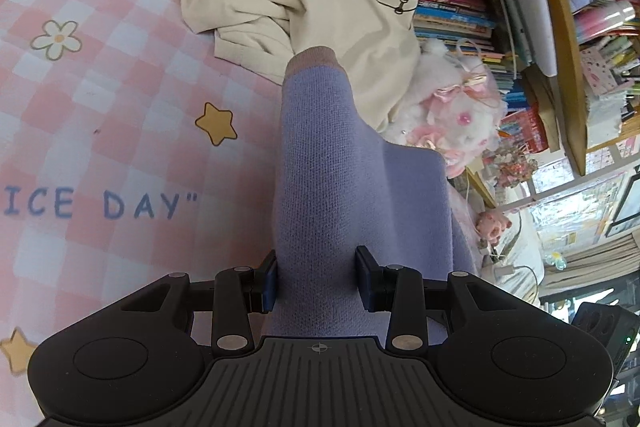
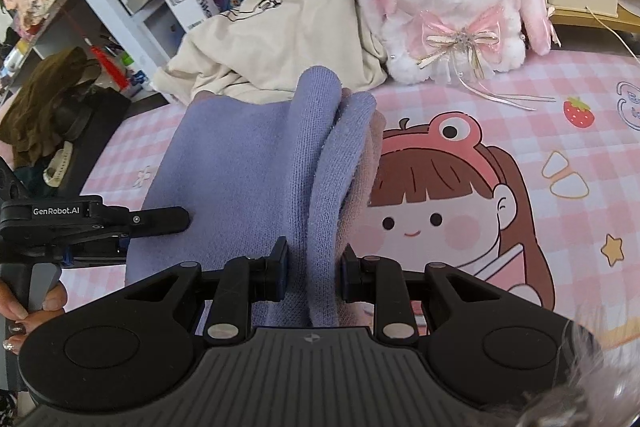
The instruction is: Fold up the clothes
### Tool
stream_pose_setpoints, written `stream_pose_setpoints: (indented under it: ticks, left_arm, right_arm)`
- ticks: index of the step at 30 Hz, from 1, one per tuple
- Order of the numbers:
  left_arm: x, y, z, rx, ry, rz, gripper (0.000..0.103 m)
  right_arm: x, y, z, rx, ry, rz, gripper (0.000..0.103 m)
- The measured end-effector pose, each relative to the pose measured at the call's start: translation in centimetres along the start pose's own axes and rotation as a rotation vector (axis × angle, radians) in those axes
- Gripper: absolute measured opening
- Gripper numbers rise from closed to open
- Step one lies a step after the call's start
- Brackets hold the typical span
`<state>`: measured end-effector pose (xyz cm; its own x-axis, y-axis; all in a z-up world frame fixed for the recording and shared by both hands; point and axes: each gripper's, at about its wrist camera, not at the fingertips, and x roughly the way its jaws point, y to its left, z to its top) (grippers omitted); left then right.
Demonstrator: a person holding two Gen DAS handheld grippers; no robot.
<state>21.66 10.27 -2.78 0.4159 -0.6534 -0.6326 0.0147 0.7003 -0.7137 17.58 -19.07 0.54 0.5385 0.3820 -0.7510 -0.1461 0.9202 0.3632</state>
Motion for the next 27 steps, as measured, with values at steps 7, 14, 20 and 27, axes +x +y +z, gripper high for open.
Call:
stream_pose_setpoints:
  ticks: [7,14,20,27]
  left_arm:
    - [1.6,0.8,1.4,-0.019,0.007,0.008,0.037]
    - [2.3,1.3,3.0,-0.043,0.003,0.023,0.037]
    - [3.4,1.1,4.5,-0.03,0.004,0.036,0.037]
    - [3.3,0.6,4.1,0.017,-0.038,0.066,0.044]
  right_arm:
    - [2.1,-0.8,1.2,0.016,0.019,-0.007,0.023]
    - [3.7,-1.3,2.3,0.034,0.021,0.0,0.023]
    - [4.9,-2.5,3.6,0.074,0.019,0.015,0.023]
    - [5.5,-3.3,3.4,0.12,0.018,0.028,0.03]
